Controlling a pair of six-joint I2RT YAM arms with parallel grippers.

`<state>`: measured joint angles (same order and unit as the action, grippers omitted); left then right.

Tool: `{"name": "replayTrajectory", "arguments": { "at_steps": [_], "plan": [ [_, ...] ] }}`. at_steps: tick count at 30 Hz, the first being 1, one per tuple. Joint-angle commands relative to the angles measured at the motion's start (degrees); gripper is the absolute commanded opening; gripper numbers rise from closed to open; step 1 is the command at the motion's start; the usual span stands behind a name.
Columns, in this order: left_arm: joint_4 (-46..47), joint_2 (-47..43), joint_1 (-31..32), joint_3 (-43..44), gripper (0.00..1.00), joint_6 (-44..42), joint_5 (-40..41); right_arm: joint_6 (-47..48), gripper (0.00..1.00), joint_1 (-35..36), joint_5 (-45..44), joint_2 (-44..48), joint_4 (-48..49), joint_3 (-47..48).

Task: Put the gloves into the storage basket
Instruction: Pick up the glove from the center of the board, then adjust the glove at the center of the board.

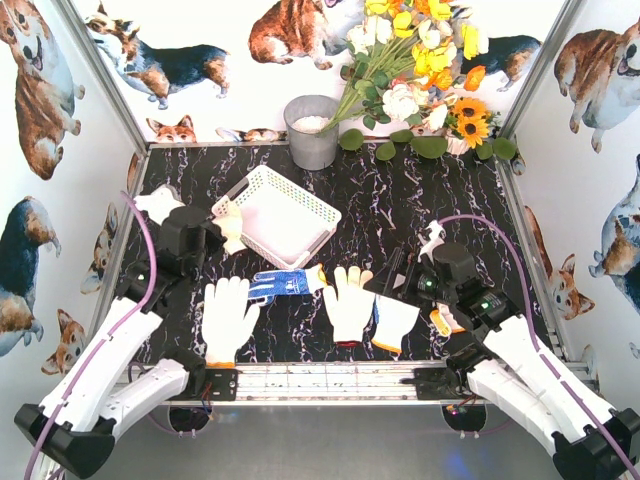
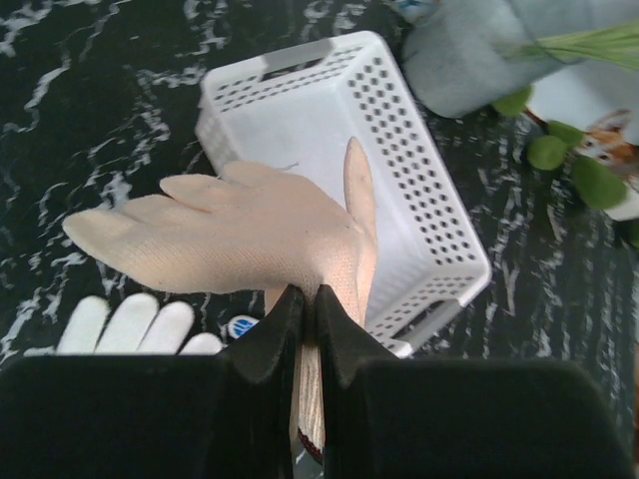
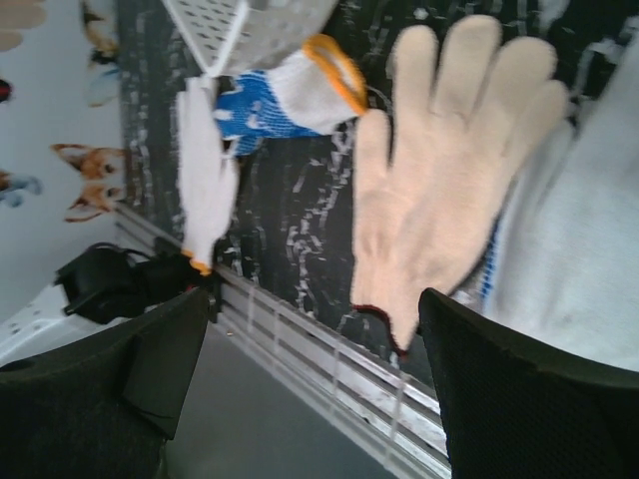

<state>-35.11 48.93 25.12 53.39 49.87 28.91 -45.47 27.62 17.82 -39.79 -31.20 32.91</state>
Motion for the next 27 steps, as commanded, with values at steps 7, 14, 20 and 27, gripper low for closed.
{"name": "replayTrajectory", "arguments": {
  "at_steps": [7, 14, 20, 27],
  "plan": [
    [15.58, 1.32, -0.15, 1.66, 0.0, -6.69, -30.02, -14.75, 0.88, -0.28, 11.09, 0.44, 23.26, -5.43],
    [28.31, 2.26, 2.87, -3.33, 0.0, -1.61, -40.44, -25.71, 0.87, -0.28, 12.96, -0.34, 37.93, -8.81],
    [30.6, 3.91, 9.63, -3.37, 0.0, -2.21, -39.38, -30.87, 0.87, -0.28, 13.09, -2.95, 48.22, -9.42],
    [30.26, 7.48, 17.14, -1.53, 0.0, -4.24, -37.17, -31.72, 0.76, -0.28, 12.42, -4.77, 49.64, -6.92]
  ]
}}
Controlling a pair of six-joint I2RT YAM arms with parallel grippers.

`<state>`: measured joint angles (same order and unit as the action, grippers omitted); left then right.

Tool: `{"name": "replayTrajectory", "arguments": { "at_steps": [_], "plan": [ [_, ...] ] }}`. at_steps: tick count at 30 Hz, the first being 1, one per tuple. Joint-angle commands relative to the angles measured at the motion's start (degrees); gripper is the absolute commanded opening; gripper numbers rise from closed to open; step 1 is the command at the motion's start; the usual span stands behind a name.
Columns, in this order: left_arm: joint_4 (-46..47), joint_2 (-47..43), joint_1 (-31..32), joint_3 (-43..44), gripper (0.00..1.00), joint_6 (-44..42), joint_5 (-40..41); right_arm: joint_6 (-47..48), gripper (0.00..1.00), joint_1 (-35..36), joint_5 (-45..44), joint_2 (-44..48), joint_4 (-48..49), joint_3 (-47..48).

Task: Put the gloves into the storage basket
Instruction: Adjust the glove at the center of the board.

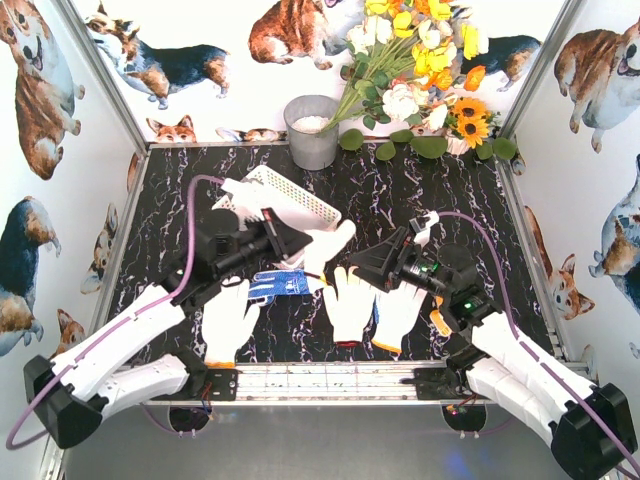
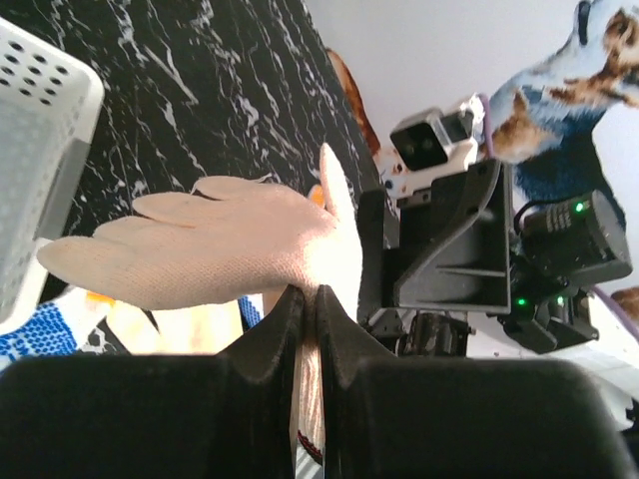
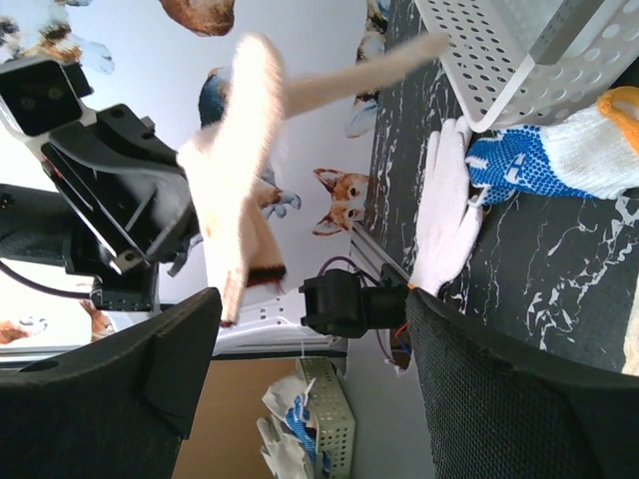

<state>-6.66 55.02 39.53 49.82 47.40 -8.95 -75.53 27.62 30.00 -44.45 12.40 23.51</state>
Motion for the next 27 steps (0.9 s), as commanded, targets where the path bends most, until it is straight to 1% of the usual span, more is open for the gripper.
{"name": "replayTrajectory", "arguments": {
  "at_steps": [1, 9, 12, 13, 17, 21, 24, 25, 27],
  "plan": [
    [1.92, 1.74, 3.6, 2.11, 0.0, -2.0, 0.89, -1.74, 0.75, -0.28, -0.07, -0.04, 6.05, 2.59],
    [2.84, 3.24, 7.42, 2.0, 0.0, -2.48, 1.22, -2.43, 0.66, -0.28, -1.13, 0.68, 5.79, 2.6],
    [2.88, 3.46, 8.26, 1.79, 0.0, -2.77, 1.35, -2.62, 0.65, -0.28, -0.92, 0.83, 5.95, 2.6],
    [2.36, 3.5, 8.42, 1.77, 0.0, -2.97, 1.62, -2.74, 0.61, -0.28, -0.91, 0.93, 5.9, 2.6],
    [0.77, 3.19, 8.62, 1.4, 0.0, -3.28, 3.14, -2.59, 0.52, -0.28, -0.99, 1.52, 5.15, 2.6],
    [1.18, 2.9, 8.89, 0.55, 0.0, -2.93, 3.5, -2.16, 0.32, -0.28, -1.21, 1.97, 4.09, 2.6],
    [-0.8, 3.26, 9.35, 1.2, 0.0, -3.45, 4.93, -2.01, 0.16, -0.28, -1.21, 2.09, 3.58, 2.6],
    [-1.43, 3.45, 9.48, 1.63, 0.0, -3.79, 5.21, -1.95, 0.13, -0.28, -1.25, 2.13, 3.4, 2.55],
    [-1.92, 3.68, 9.88, 1.94, 0.0, -4.2, 5.11, -1.73, 0.12, -0.28, -1.33, 2.17, 2.89, 2.51]
  ]
}}
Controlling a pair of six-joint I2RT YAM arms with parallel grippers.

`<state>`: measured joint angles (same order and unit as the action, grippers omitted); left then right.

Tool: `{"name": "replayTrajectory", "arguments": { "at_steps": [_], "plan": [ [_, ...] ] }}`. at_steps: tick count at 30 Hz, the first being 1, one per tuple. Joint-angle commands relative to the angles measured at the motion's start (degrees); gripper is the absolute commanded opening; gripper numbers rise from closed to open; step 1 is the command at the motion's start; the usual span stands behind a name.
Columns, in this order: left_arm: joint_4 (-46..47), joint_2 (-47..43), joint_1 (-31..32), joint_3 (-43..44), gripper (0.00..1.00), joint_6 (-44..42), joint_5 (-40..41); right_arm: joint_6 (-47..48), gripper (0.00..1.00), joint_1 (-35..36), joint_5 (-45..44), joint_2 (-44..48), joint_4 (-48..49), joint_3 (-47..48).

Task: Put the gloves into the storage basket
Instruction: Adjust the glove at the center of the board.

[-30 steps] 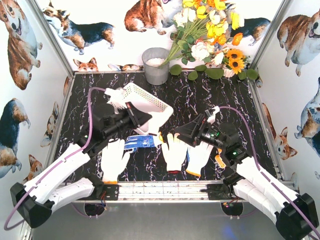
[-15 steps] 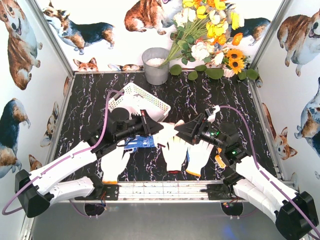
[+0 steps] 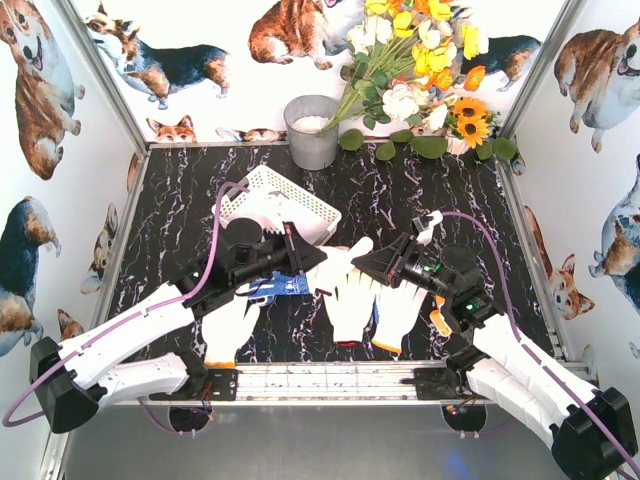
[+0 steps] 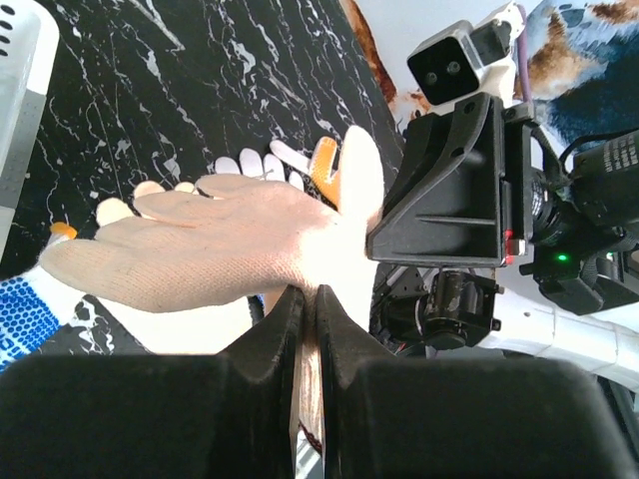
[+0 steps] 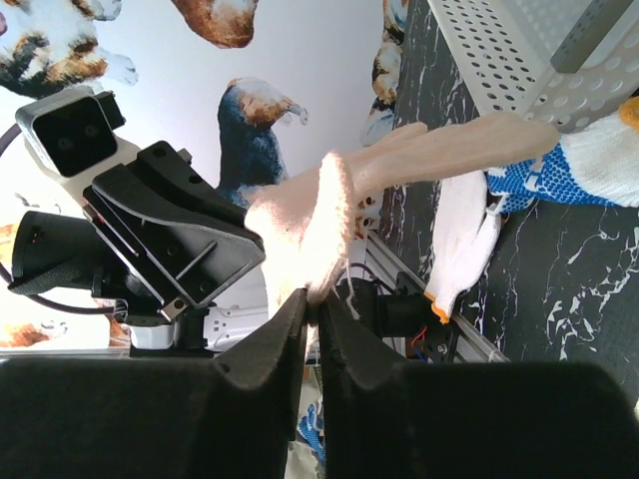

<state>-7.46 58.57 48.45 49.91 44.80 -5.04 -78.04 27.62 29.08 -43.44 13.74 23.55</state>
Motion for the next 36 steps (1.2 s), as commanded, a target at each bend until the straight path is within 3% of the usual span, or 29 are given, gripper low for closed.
{"name": "replayTrajectory", "arguments": {
  "at_steps": [1, 4, 6, 7, 10, 14, 24, 36],
  "plan": [
    [-0.77, 0.03, 1.09, 1.74, 0.0, -1.64, 1.15, 0.92, 0.12, -0.28, -0.58, 1.23, 1.29, 2.46],
    [-0.66, -0.44, 1.21, 1.32, 0.01, -2.02, 1.57, 0.76, 0.09, -0.28, -0.84, 1.38, 1.12, 2.29],
    [-3.12, -0.35, 1.29, 1.83, 0.17, -3.13, 2.95, 0.63, 0.05, -0.28, -1.07, 1.58, 1.07, 2.37],
    [-5.2, -0.11, 1.3, 2.35, 0.3, -3.48, 4.36, 0.61, 0.0, -0.28, -1.23, 1.71, 0.88, 2.49],
    [-12.63, 0.67, 1.3, 4.3, 0.6, -4.19, 10.01, 0.61, 0.0, -0.28, -2.42, 2.56, -1.17, 2.6],
    [-16.44, 0.41, 2.49, 6.09, 0.77, -6.56, 13.05, 0.45, 0.0, -0.28, -4.55, 3.99, -3.62, 1.48],
    [-11.3, 2.26, 13.49, 7.24, 0.9, -15.32, 20.44, 2.6, 0.0, -0.28, -11.05, 6.45, -15.1, 3.06],
    [-5.63, 18.08, 25.2, 12.33, 1.0, -18.32, 32.62, -2.54, 0.0, -0.19, -16.28, 9.43, -19.27, 3.46]
  ]
}}
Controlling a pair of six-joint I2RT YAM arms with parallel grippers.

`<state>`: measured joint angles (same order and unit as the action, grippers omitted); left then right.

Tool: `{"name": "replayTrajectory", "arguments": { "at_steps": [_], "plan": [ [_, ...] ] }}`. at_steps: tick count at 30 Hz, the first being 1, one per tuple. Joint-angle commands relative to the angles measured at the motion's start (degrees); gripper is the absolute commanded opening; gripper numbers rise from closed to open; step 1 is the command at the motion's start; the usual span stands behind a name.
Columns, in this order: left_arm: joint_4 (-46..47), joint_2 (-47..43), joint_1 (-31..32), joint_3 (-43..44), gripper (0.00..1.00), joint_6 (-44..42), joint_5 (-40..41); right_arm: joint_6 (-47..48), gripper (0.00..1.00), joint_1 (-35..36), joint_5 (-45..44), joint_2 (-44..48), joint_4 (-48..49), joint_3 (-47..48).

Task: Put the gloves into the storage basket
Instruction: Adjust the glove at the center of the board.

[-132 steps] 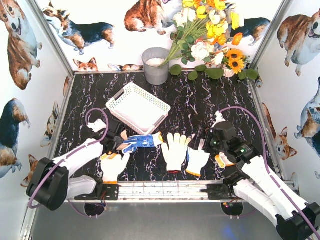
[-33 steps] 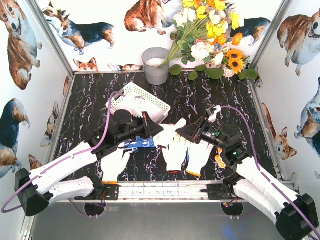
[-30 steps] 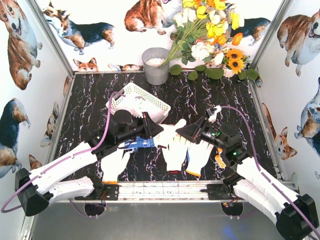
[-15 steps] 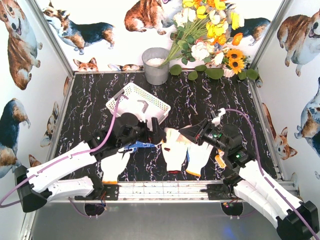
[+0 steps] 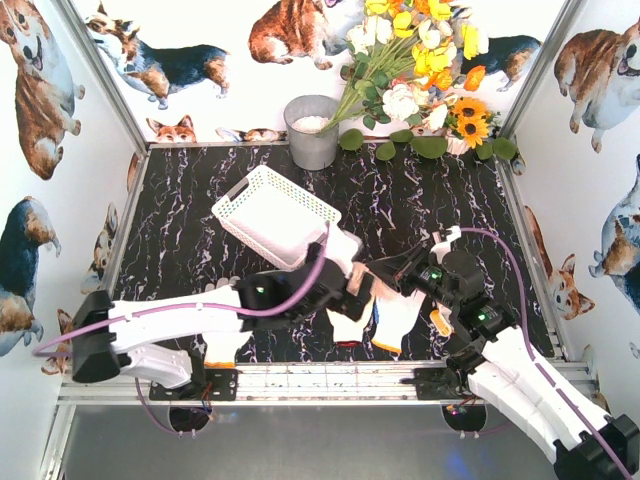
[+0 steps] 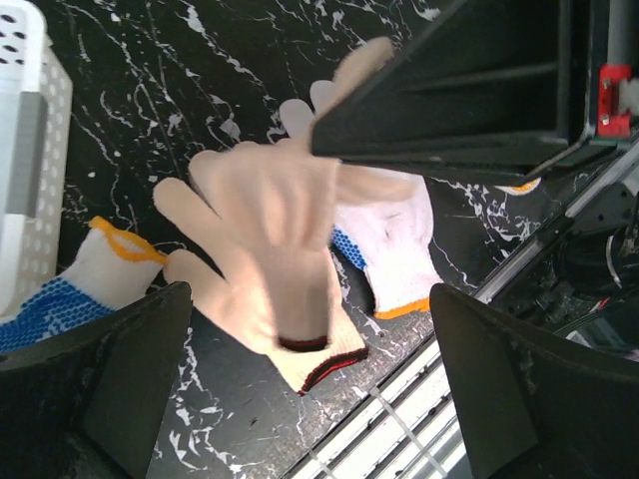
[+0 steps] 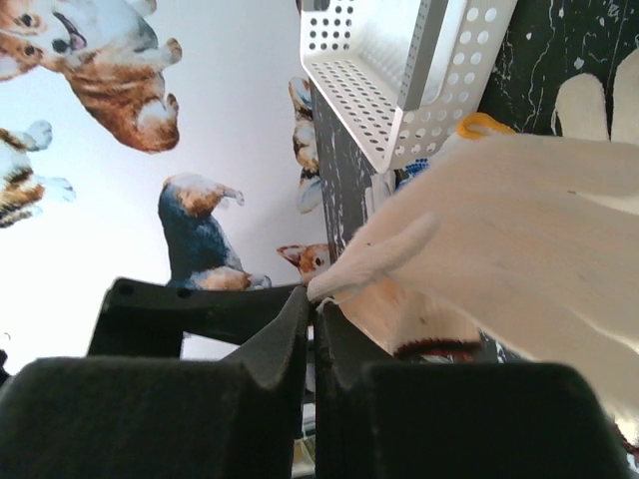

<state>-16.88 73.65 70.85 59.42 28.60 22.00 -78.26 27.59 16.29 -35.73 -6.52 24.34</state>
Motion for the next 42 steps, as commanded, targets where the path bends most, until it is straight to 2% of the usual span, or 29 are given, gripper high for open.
{"name": "replayTrajectory", "arguments": {
  "at_steps": [1, 7, 12, 18, 20, 23, 26, 31, 32, 34, 37, 42],
  "plan": [
    [4.35, 3.81, 3.18, 2.99, 1.0, -2.14, 6.45, -2.52, 0.0, -0.17, -3.88, 1.83, 0.92, 2.65],
    [3.81, 6.76, 3.34, 2.22, 1.0, -1.39, 12.11, -2.84, 0.0, -0.17, -2.94, 1.13, 0.94, 4.01],
    [3.71, 8.21, 3.4, 2.51, 0.82, -1.16, 14.97, -2.38, 0.0, -0.17, -2.32, 0.5, 0.76, 4.79],
    [4.47, 10.61, 3.36, 4.0, 0.79, -1.57, 15.25, -2.06, 0.0, -0.17, -2.66, -0.23, 0.91, 5.32],
    [3.65, 11.73, 3.35, 4.58, 0.75, -1.41, 16.45, -1.89, 0.0, -0.17, -2.63, -0.75, 1.18, 5.52],
    [1.39, 12.64, 3.34, 5.49, 0.6, 0.0, 18.87, -1.39, 0.0, -0.17, -2.33, -1.78, 1.51, 5.78],
    [0.44, 11.67, 3.4, 5.19, 0.38, 1.92, 21.25, 0.38, 0.0, -0.17, -2.14, -2.68, 0.26, 6.99],
    [0.72, 7.68, 3.26, 3.25, 0.05, 3.14, 21.44, 7.56, 0.0, -0.17, -4.31, -3.36, -8.43, 11.72],
    [0.65, 6.85, 3.13, 2.8, 0.0, 3.21, 20.86, 9.2, 0.01, -0.17, -4.93, -3.5, -10.81, 12.51],
    [0.11, 5.22, 2.59, 2.15, 0.0, 3.38, 18.41, 12.02, 0.08, -0.17, -6.28, -3.84, -13.57, 13.63],
    [-0.45, 2.24, 0.87, 0.7, 0.0, 4.71, 12.22, 15.06, 0.24, -0.17, -7.84, -4.16, -15.68, 14.58],
    [0.77, -3.26, -6.21, -2.99, 0.0, 7.97, -4.52, 20.02, 0.48, -0.23, -10.12, -4.6, -19.63, 15.75]
  ]
}}
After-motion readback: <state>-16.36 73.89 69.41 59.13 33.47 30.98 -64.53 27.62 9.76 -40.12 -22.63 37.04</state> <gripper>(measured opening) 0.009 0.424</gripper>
